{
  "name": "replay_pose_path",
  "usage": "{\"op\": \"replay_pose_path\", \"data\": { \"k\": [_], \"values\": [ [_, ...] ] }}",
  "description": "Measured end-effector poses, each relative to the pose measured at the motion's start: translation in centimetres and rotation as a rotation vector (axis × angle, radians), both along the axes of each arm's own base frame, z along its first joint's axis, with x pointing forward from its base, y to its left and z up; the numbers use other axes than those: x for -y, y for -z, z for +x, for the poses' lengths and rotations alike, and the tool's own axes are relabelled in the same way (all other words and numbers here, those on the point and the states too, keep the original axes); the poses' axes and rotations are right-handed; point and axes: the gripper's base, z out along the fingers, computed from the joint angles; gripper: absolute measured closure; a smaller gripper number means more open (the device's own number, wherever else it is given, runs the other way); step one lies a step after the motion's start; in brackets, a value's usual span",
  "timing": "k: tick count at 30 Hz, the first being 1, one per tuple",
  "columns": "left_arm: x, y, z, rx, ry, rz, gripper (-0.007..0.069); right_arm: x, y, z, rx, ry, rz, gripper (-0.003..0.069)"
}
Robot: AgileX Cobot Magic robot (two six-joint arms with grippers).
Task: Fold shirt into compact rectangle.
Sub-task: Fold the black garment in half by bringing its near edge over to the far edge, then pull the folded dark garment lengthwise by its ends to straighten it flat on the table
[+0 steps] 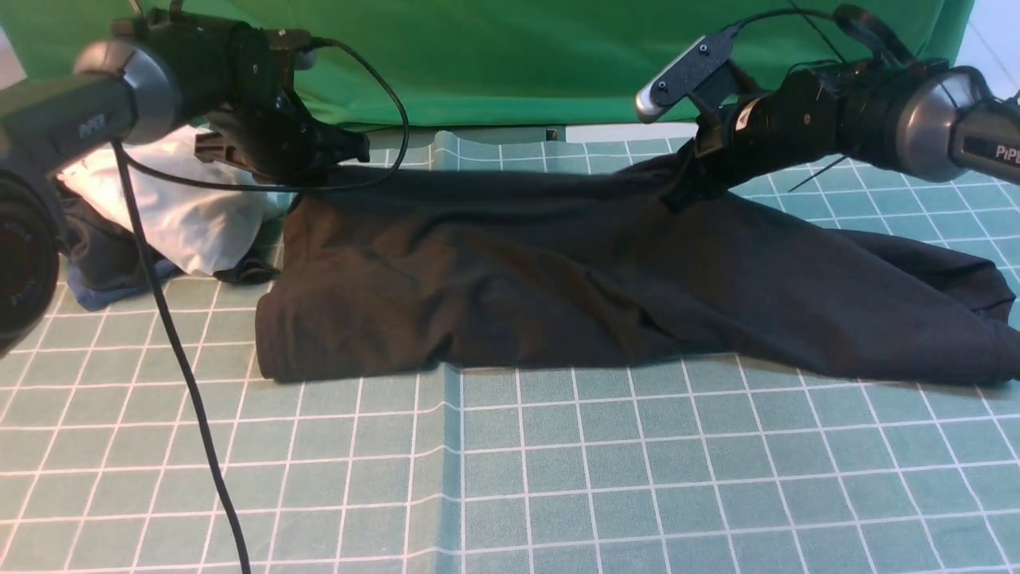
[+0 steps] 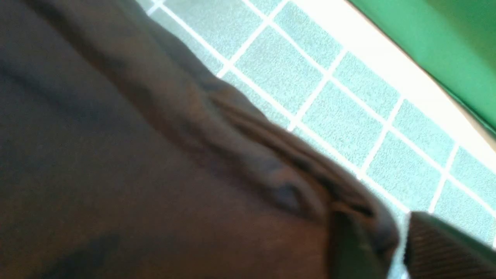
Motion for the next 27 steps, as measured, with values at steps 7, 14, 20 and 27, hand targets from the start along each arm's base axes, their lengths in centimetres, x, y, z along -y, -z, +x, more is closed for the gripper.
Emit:
{"op": "replay_pose_path", "data": {
  "k": [7, 14, 20, 27],
  "values": [
    [-0.7, -3.0, -0.2, -0.022, -0.001, 0.065, 0.0151, 0.5, -5.2, -1.8, -0.013, -0.008, 0.006, 0.0162],
    [-0.3, -10.1, -1.8, 0.0, 0.01, 0.003, 0.0186, 3.0, -12.3, -4.3, 0.008, 0.04, 0.036, 0.0282],
    [3.0, -11.0, -4.5, -0.164, 0.21, -0.087, 0.0573, 9.1, -13.5, -6.2, -0.203, 0.19, 0.023, 0.0614],
    [7.4, -4.7, -7.4, -0.375, 0.316, -0.079, 0.0623, 15.9, -10.8, -7.3, -0.526, 0.382, 0.02, 0.0599]
  ]
}}
